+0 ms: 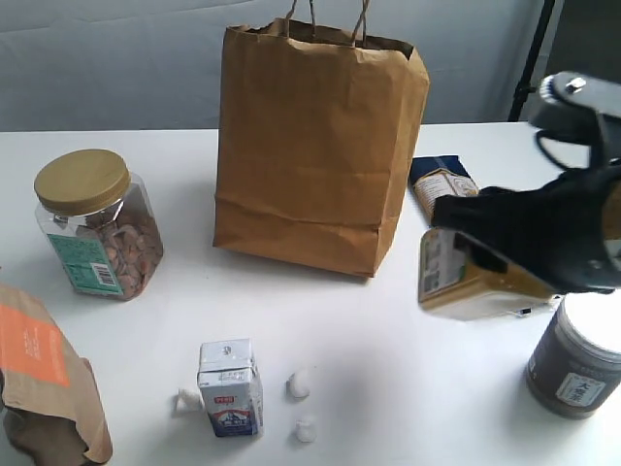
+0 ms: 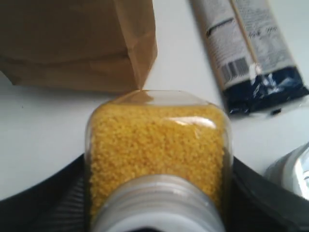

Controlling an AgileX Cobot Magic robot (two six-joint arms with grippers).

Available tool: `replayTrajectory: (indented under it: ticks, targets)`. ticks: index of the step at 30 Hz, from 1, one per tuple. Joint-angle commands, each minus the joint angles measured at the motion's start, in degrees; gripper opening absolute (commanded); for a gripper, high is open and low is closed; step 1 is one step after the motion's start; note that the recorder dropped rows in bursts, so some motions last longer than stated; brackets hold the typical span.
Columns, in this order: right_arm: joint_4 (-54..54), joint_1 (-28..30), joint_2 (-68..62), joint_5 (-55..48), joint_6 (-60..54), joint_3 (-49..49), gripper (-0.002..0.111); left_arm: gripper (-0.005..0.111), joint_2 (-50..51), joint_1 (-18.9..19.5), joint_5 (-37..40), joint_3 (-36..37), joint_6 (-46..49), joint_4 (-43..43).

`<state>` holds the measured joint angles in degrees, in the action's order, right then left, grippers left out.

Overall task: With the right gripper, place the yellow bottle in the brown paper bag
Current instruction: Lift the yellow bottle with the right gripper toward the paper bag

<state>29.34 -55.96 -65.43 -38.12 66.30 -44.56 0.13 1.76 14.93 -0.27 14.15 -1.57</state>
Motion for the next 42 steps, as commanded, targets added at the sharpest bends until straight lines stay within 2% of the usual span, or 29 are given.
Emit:
replayTrajectory:
  ticks: [1,6,10,17,23,27,31,42]
  targets:
    - [19.55,0.01,11.2,3.74,6.74,0.39,0.0,0.0,-0.13,0.13,-0.06,0.27,-0.41,0.08]
    - [47.03,0.13,14.82,5.25,25.64,0.08,0.0,0.0,-0.13,0.13,-0.06,0.27,-0.41,0.08]
    - [57.75,2.96,10.86,7.11,32.93,-4.29,0.0,0.0,-0.13,0.13,-0.06,0.27,-0.41,0.08]
    - [57.72,15.03,-3.59,26.13,33.69,-17.89,0.0,0.0,-0.13,0.13,-0.06,0.27,-0.41,0.08]
    - [57.45,20.84,-17.44,36.53,36.72,-28.83,0.0,0.0,-0.13,0.13,-0.06,0.27,-0.41,0.08]
    - [57.45,21.36,-24.44,38.46,37.99,-33.28,0.0,0.0,-0.13,0.13,-0.06,0.27,-0.41,0.08]
    - [57.45,21.36,-29.07,39.24,38.23,-33.59,0.0,0.0,-0.13,0.13,-0.06,0.27,-0.41,0.08]
    - [58.88,21.09,-32.78,53.52,40.86,-33.59,0.0,0.0,-0.13,0.13,-0.06,0.27,-0.41,0.08]
